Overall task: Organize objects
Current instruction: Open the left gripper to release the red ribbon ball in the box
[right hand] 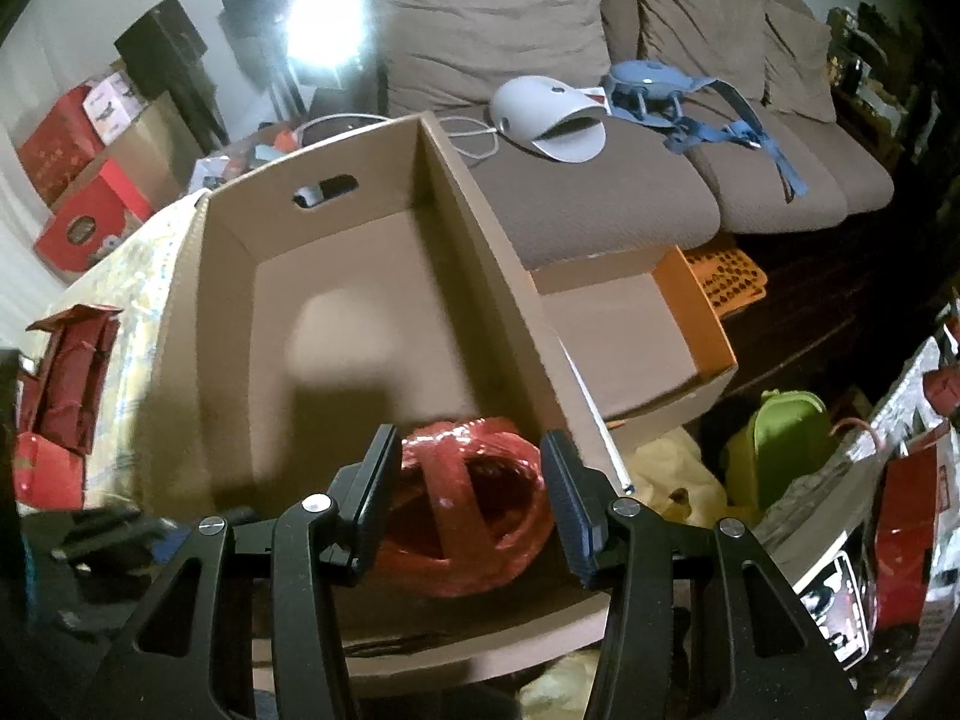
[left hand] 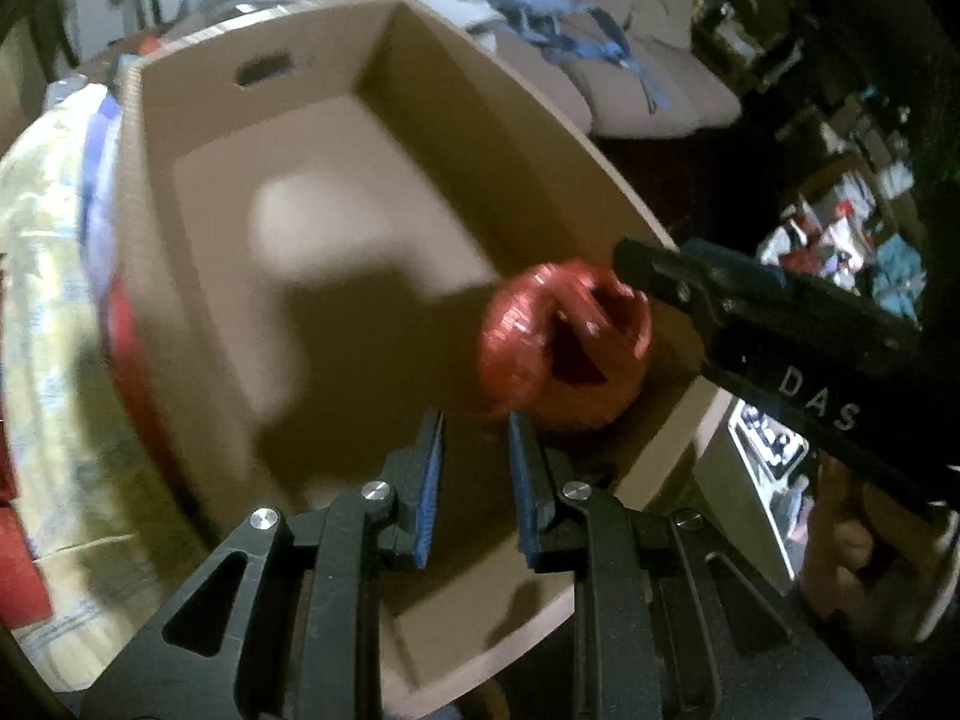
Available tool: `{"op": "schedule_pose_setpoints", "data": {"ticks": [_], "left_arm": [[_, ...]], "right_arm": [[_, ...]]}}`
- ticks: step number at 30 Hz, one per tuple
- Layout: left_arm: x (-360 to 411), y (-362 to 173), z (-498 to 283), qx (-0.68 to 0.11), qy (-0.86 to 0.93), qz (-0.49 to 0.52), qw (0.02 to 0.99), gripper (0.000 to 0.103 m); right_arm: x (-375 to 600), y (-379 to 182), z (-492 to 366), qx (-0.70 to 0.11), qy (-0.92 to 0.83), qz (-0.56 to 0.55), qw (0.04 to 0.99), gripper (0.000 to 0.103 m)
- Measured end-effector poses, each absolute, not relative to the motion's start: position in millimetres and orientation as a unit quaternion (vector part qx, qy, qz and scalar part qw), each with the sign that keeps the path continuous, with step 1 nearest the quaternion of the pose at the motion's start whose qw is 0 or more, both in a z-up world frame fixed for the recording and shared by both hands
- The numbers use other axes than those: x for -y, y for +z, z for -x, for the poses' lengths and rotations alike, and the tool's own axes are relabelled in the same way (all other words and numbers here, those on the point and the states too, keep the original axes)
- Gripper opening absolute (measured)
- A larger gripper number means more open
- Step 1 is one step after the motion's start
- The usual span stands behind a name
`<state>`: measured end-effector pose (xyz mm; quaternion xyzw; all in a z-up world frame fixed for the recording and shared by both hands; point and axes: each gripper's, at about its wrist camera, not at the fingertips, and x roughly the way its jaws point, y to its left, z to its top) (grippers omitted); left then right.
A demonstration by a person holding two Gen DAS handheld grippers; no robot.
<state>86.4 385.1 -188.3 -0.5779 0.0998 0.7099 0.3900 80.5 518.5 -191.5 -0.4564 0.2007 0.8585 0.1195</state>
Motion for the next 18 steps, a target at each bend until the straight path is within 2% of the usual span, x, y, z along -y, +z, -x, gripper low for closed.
{"op": "schedule_pose_setpoints", "data": {"ticks": [5,10,15,18], "left_arm": [[-362,-167,-68,-0.104,0.758,0.539,0.352,0.023],[-344,-156,-52,-0.103,0.791,0.513,0.318,0.034],[-335,-149,-43,-0.105,0.803,0.501,0.306,0.037],[-333,-144,-42,-0.105,0.814,0.489,0.296,0.043]], "right_arm": [[-515,-188,-80,-0.197,0.862,0.453,0.118,0.05],[-513,-185,-82,-0.196,0.866,0.445,0.117,0.051],[-511,-181,-83,-0.195,0.872,0.435,0.112,0.052],[-510,-179,-83,-0.199,0.874,0.43,0.106,0.052]]}}
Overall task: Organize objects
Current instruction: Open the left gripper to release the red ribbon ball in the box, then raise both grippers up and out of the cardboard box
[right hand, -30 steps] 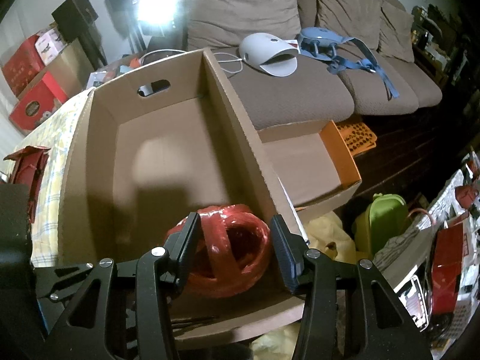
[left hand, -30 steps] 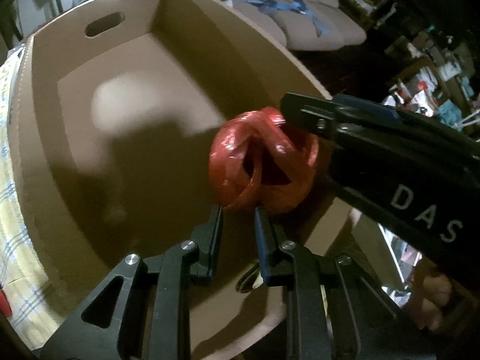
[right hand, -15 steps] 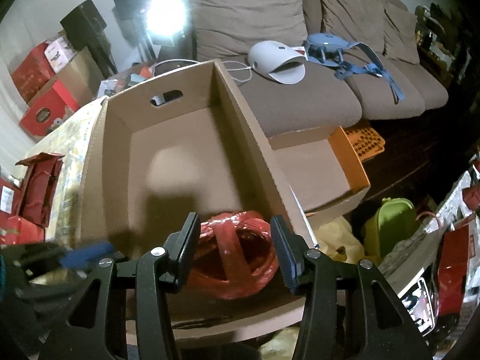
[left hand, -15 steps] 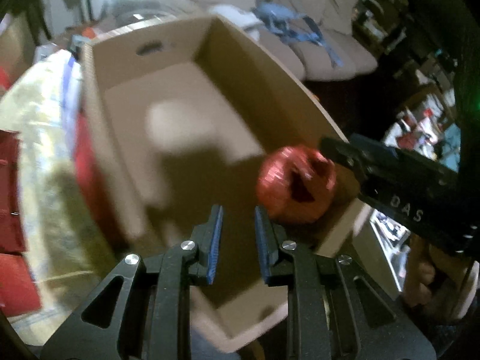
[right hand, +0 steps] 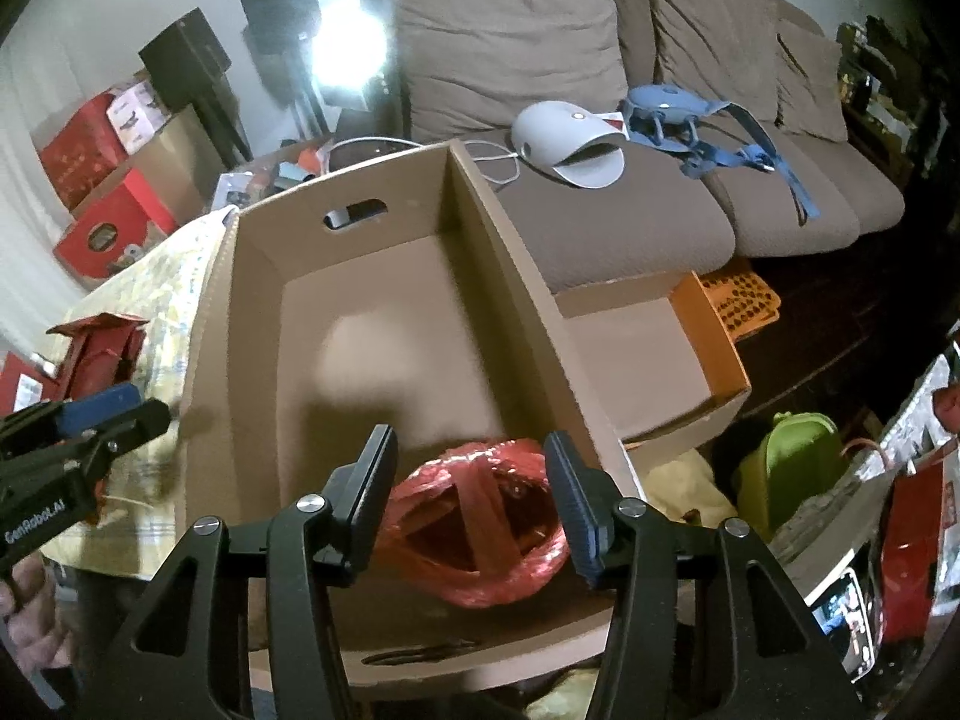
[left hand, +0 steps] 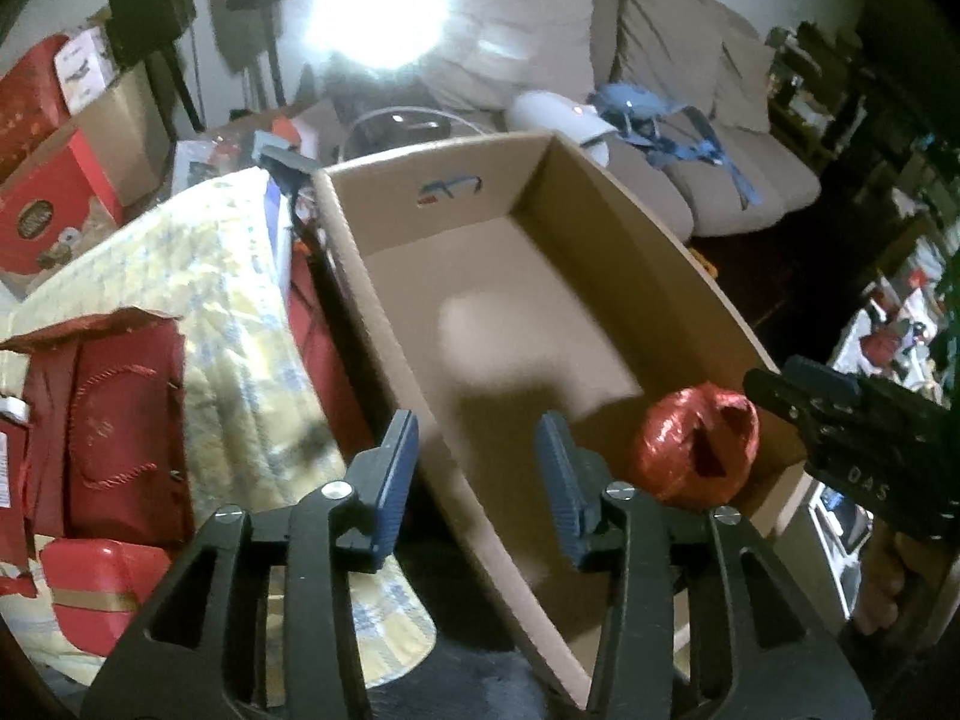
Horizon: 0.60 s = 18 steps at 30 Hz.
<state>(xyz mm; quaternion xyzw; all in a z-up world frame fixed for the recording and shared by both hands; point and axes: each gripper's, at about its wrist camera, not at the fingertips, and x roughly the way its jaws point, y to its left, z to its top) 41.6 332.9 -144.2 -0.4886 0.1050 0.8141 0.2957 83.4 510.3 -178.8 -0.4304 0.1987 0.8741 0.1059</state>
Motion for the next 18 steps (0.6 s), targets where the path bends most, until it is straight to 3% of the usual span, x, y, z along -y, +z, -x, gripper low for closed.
{"op": "schedule_pose_setpoints", "data": {"ticks": [6,9,14,18], "left_arm": [[-328,-130,-43,-0.113,0.836,0.456,0.283,0.055],[-323,-125,-39,-0.113,0.839,0.451,0.283,0.067],[-307,-120,-29,-0.097,0.846,0.45,0.267,0.069],[-293,-113,-25,-0.092,0.854,0.442,0.258,0.081]], "right_arm": [[-507,-171,-82,-0.203,0.881,0.416,0.1,0.052],[-505,-168,-81,-0.203,0.882,0.413,0.099,0.054],[-503,-159,-84,-0.203,0.89,0.397,0.099,0.058],[-500,-150,-85,-0.202,0.899,0.377,0.092,0.06]]}}
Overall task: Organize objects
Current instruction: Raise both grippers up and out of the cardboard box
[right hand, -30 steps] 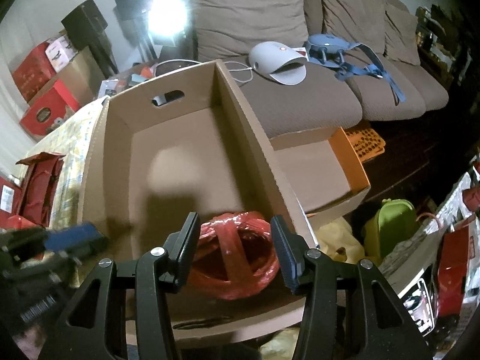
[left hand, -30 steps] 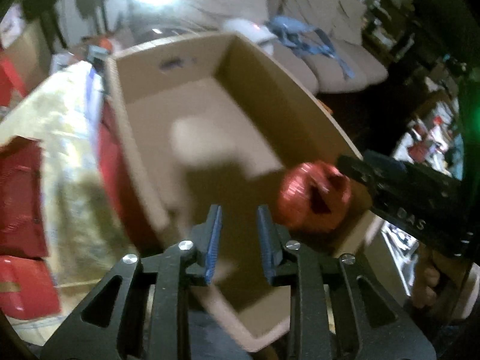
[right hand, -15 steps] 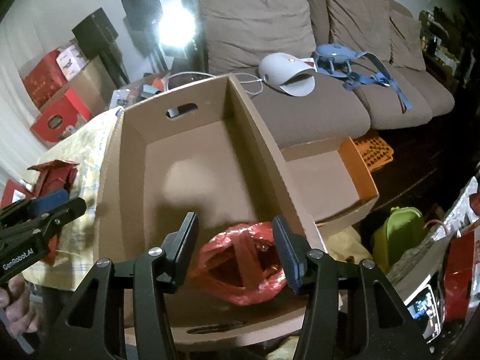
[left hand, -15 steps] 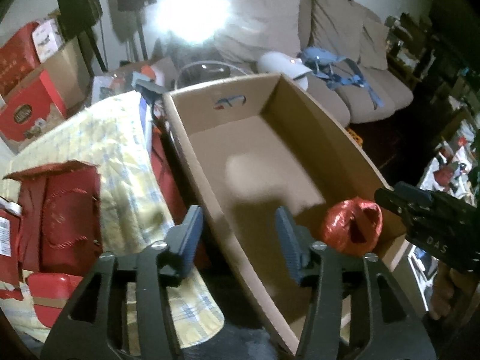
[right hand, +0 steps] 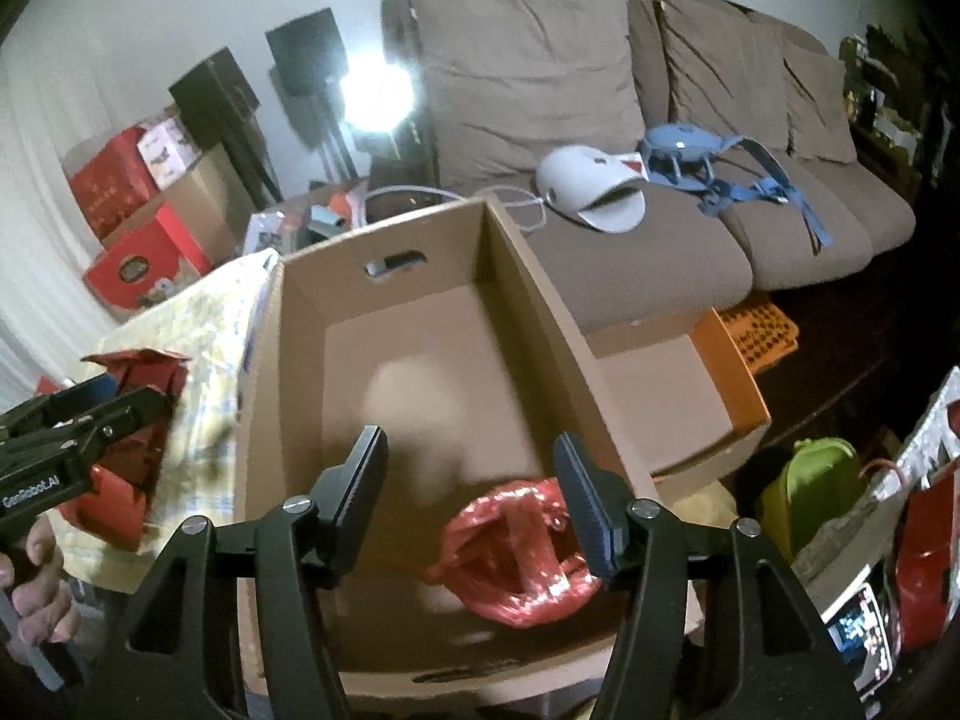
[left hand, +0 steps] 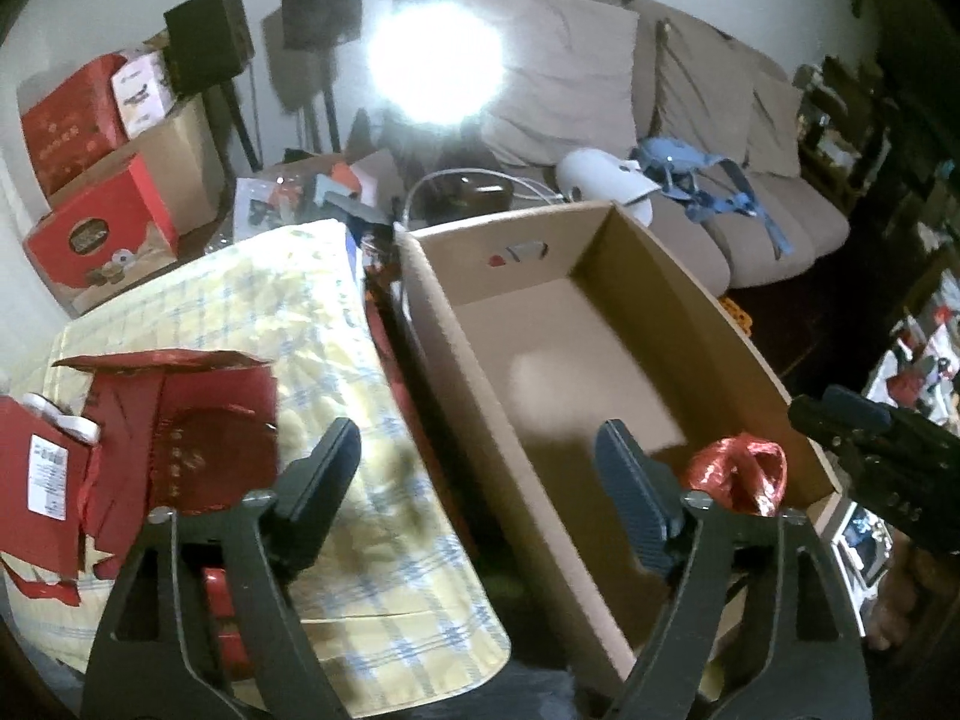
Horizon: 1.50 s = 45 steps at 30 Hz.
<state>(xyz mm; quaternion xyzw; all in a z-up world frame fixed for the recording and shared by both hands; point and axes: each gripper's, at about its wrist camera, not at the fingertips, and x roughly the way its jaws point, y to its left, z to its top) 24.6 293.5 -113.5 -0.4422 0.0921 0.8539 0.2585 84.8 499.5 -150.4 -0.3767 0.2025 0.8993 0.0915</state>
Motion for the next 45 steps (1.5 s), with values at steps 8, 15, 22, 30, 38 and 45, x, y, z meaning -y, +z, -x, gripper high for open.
{"op": "schedule_pose_setpoints", "data": {"ticks": [8,15,22,30,38,45], "left_arm": [[-271,-98,-21,-0.077,0.871,0.414,0.255,0.092],[-263,-87,-26,-0.079,0.89,0.372,0.251,0.101],[-261,-71,-42,-0.083,0.902,0.322,0.275,0.102],[-248,-57,-56,-0.049,0.922,0.264,0.281,0.103],[-224,-49,-51,0.015,0.922,0.258,0.288,0.103],[-216,-48,-53,0.022,0.921,0.252,0.296,0.103]], "right_arm": [[-486,-132,-87,-0.187,0.921,0.333,0.078,0.077],[-474,-118,-90,-0.168,0.939,0.292,0.074,0.085],[-472,-109,-97,-0.166,0.948,0.26,0.08,0.085],[-469,-103,-99,-0.16,0.947,0.266,0.087,0.089],[-455,-96,-98,-0.143,0.952,0.256,0.087,0.099],[-444,-92,-96,-0.126,0.956,0.252,0.084,0.101]]}}
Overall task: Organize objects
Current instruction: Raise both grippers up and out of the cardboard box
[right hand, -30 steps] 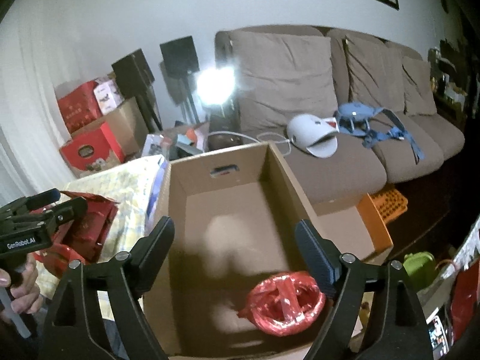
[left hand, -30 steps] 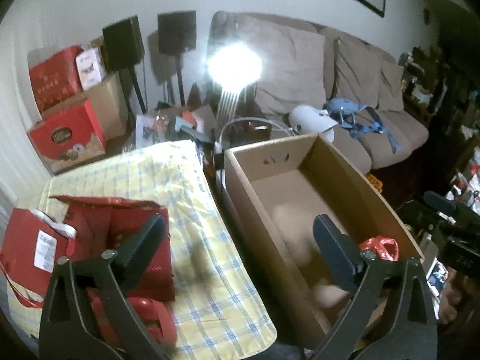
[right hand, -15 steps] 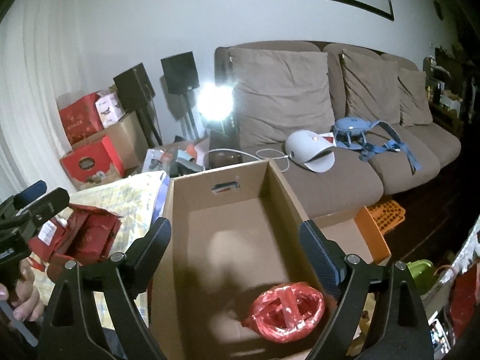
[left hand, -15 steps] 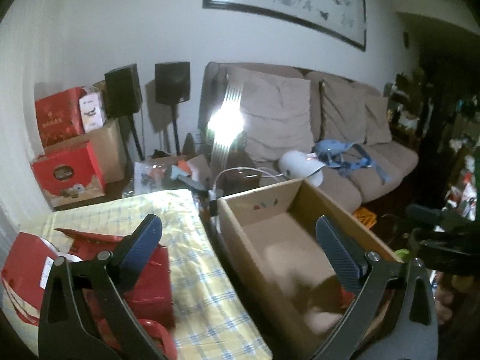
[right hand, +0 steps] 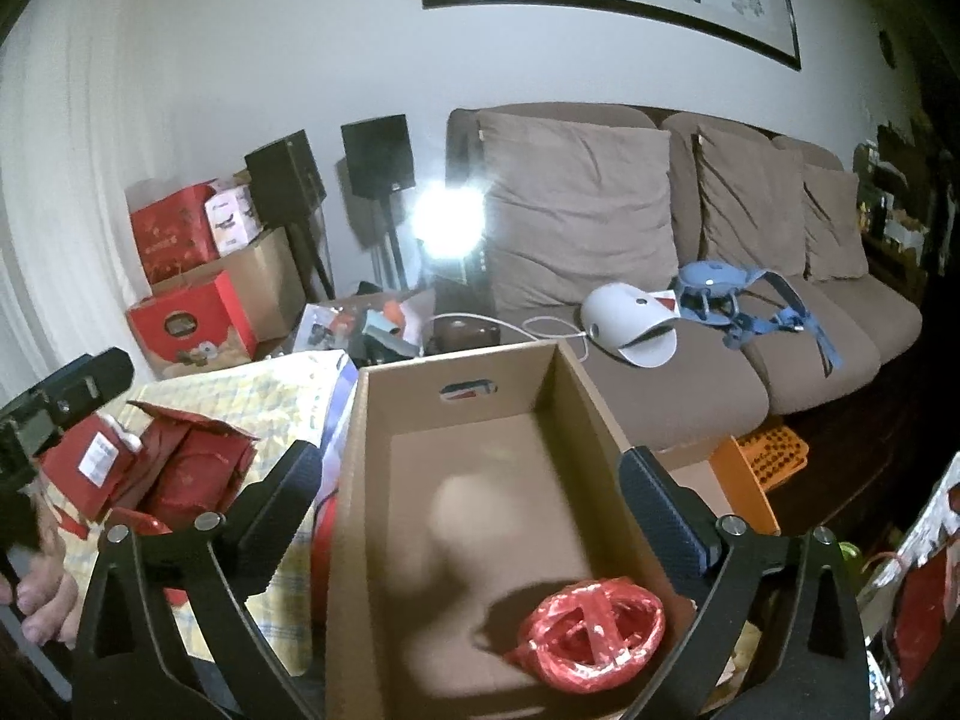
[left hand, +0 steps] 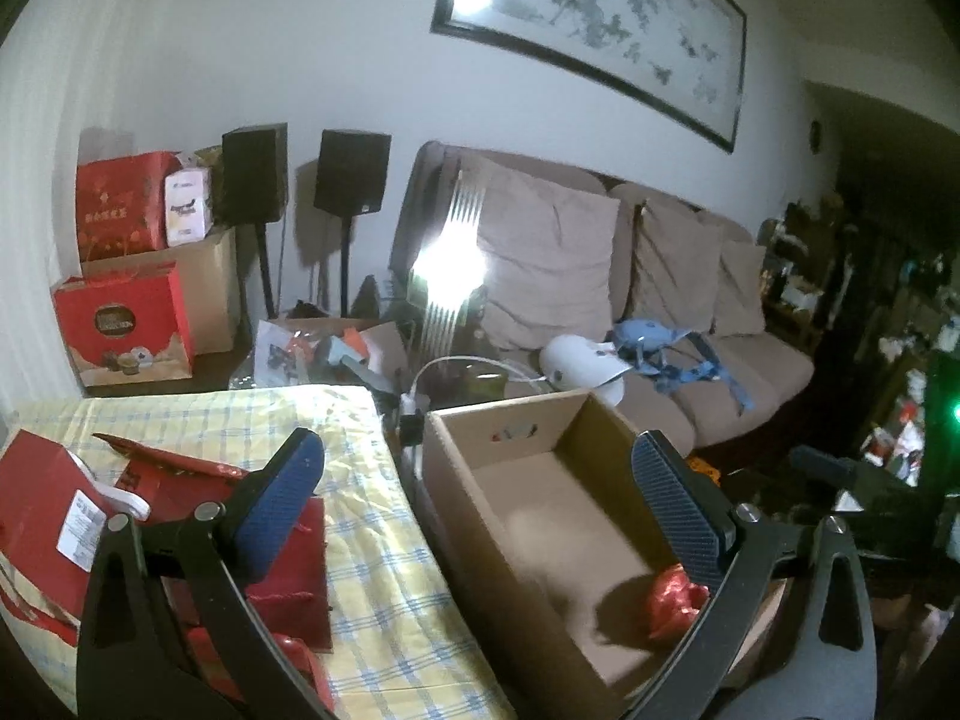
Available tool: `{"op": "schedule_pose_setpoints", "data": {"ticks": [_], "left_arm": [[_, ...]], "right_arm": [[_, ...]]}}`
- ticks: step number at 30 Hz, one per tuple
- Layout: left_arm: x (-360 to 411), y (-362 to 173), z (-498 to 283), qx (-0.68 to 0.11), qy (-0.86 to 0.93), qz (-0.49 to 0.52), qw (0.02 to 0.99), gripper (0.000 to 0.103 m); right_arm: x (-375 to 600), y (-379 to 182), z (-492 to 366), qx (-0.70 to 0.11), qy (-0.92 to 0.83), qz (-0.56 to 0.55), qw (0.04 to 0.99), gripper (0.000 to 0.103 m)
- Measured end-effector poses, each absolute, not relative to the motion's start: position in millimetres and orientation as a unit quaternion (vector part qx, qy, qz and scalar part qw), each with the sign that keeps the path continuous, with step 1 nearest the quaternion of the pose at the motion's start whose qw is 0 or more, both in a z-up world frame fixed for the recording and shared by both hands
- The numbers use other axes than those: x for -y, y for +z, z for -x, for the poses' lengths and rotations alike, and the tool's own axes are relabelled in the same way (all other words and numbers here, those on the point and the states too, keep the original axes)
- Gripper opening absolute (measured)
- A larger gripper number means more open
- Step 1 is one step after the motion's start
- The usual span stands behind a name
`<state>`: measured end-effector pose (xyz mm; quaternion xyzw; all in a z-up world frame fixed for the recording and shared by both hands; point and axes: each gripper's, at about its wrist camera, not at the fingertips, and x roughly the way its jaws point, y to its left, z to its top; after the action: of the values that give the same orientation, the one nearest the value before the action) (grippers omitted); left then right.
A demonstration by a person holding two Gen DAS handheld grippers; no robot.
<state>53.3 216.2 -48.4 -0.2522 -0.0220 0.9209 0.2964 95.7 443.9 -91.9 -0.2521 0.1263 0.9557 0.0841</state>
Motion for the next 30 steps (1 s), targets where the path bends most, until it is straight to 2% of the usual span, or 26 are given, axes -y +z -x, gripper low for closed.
{"op": "schedule_pose_setpoints", "data": {"ticks": [10,30], "left_arm": [[-216,-43,-68,0.004,0.913,0.257,0.317,0.103],[-193,-38,-61,-0.001,0.929,0.248,0.274,0.103]], "right_arm": [[-445,-86,-103,-0.125,0.959,0.234,0.105,0.102],[-435,-79,-105,-0.121,0.965,0.215,0.085,0.102]]}}
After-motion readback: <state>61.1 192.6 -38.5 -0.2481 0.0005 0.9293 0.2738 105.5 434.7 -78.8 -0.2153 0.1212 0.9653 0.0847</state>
